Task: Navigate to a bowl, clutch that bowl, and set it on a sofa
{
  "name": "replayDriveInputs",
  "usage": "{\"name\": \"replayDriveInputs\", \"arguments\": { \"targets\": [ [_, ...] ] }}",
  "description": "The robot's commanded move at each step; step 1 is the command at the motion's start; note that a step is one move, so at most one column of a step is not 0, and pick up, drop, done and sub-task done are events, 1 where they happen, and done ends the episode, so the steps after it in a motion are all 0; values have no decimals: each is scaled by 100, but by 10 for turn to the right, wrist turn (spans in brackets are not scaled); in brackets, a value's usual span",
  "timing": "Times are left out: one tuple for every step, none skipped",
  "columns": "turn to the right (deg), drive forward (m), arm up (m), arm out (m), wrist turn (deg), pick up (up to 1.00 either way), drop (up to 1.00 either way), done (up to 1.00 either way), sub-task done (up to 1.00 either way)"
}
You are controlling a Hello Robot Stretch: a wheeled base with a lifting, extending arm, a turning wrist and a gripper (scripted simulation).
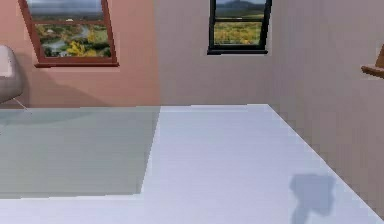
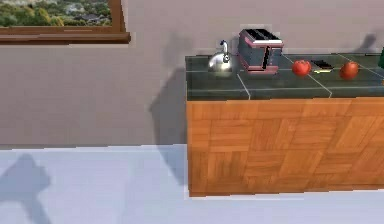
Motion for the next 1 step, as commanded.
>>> {"name": "replayDriveInputs", "arguments": {
  "targets": [
    [0,60,0,0,0,0,0,0,0]
  ]
}}
